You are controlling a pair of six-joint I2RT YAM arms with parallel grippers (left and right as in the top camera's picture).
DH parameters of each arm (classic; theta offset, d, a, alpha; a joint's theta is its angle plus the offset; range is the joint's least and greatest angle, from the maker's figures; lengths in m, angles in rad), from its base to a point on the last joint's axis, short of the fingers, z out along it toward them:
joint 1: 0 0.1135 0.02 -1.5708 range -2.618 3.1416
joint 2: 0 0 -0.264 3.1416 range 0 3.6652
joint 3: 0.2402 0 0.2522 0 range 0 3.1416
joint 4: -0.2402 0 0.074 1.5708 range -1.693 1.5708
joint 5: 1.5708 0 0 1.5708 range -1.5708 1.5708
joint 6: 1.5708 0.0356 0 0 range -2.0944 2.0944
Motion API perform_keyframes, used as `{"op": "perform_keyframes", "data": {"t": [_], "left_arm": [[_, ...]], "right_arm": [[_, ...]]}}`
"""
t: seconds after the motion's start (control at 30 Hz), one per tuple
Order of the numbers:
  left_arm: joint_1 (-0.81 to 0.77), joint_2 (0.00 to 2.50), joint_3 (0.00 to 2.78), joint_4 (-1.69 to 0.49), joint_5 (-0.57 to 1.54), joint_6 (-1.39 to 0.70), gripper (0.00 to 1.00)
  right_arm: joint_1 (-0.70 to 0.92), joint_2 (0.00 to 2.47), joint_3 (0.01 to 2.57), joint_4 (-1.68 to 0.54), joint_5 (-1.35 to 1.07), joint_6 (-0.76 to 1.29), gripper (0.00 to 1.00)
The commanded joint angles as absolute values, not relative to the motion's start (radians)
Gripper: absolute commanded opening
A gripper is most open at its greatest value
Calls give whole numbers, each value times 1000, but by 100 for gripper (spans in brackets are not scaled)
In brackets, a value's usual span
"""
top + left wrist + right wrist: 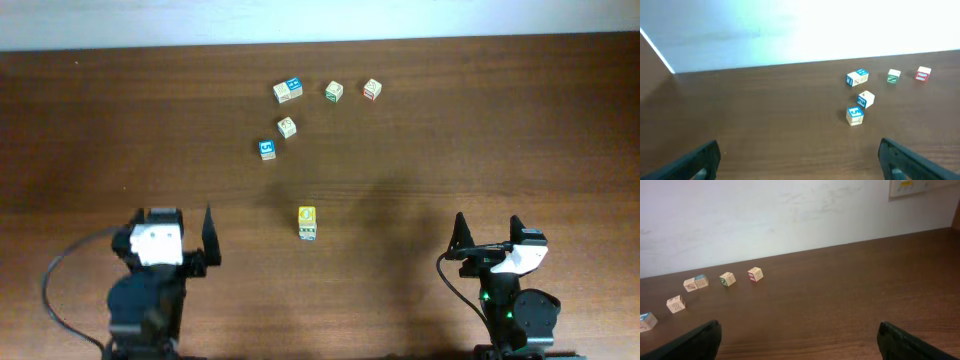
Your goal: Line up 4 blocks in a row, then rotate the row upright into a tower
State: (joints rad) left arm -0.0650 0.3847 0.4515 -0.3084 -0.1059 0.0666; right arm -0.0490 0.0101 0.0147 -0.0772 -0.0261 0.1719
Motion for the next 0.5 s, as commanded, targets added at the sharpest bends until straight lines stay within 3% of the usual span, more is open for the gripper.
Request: {"op": "perform_keyframes", "data": {"t": [0.0, 0.2, 0.47], "left_arm": [[-62, 214, 287, -220, -113, 85, 99], [-62, 29, 83, -86, -113, 86, 99], [-62, 4, 10, -45, -19, 341, 99]], "right_arm": [[-52, 4, 6, -78, -21, 161, 99], [-52, 4, 6, -78, -21, 161, 99], [-52, 4, 6, -78, -21, 161, 99]]}}
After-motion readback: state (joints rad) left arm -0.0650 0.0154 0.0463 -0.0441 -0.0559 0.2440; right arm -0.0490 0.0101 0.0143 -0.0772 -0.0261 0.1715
